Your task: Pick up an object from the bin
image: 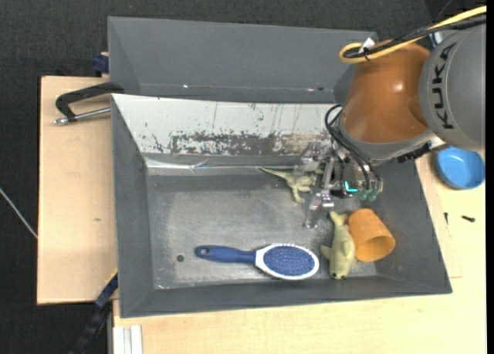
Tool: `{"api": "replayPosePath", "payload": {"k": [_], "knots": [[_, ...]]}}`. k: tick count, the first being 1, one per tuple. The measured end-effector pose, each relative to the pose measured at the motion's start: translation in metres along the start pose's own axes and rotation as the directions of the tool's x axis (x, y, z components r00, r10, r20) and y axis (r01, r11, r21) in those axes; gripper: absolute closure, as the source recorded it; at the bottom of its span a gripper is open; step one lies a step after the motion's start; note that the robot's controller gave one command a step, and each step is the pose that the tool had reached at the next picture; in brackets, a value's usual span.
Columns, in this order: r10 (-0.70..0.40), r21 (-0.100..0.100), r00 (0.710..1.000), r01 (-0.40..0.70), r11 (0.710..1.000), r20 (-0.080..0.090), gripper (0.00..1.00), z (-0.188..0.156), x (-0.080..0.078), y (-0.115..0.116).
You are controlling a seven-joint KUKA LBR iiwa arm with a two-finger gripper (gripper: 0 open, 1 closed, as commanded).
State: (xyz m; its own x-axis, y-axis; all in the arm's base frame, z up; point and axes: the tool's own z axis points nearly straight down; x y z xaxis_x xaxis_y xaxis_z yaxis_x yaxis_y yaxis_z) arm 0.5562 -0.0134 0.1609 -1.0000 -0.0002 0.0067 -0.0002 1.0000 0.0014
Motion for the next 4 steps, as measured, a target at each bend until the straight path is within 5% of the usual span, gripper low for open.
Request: {"api": "replayPosePath", "payload": {"k": [1,2,3,4], "knots": [[-0.218,0.005,0.975,0.218,0.976,0.029,0.0,0.069,0.034,0.041],[-0.188,0.008,0.982,0.188,0.982,0.022,0.0,0.019,0.062,-0.037],[-0.409,0.014,0.912,0.409,0.913,0.033,0.0,0.068,0.056,-0.066],[-0.41,0.005,0.912,0.41,0.912,0.011,1.0,0.072,0.062,-0.066]]}}
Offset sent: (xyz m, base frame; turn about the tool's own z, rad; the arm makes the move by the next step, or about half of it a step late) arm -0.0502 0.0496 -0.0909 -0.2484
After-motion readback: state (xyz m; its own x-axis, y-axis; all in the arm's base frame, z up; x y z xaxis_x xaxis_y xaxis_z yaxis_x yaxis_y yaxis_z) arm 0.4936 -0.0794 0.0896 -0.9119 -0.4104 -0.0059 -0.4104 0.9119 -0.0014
